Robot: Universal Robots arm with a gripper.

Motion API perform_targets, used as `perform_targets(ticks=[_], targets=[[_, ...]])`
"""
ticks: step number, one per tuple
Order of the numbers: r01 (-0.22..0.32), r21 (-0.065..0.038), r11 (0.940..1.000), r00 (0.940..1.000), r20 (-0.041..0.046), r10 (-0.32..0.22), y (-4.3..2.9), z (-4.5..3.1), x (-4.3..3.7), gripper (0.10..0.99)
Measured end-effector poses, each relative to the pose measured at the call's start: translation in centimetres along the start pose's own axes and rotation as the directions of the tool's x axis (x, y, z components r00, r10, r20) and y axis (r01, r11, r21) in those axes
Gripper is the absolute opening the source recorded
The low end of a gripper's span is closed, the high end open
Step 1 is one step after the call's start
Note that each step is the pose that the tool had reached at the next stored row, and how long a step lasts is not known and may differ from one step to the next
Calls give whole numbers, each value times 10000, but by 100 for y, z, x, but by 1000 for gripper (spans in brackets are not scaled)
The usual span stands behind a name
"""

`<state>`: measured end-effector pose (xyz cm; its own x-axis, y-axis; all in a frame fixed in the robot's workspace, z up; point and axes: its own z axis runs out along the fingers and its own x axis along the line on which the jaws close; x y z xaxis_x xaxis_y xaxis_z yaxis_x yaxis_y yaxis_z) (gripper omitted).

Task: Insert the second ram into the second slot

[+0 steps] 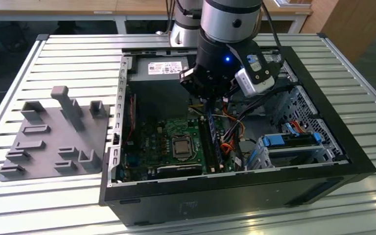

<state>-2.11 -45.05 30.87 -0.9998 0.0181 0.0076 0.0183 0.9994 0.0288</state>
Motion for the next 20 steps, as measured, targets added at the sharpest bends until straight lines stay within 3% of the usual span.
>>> perform_targets(ticks=[4, 9, 13, 20], targets=[[1, 3, 10000, 10000, -1, -1, -29, 70, -4, 137], [0, 1, 10000, 10000, -35, 0, -142, 119, -7, 137], [-5, 1, 10000, 9999, -144, 5, -144, 171, -7, 137], [-4, 0, 10000, 9999, -168, 4, -146, 298, -67, 137]])
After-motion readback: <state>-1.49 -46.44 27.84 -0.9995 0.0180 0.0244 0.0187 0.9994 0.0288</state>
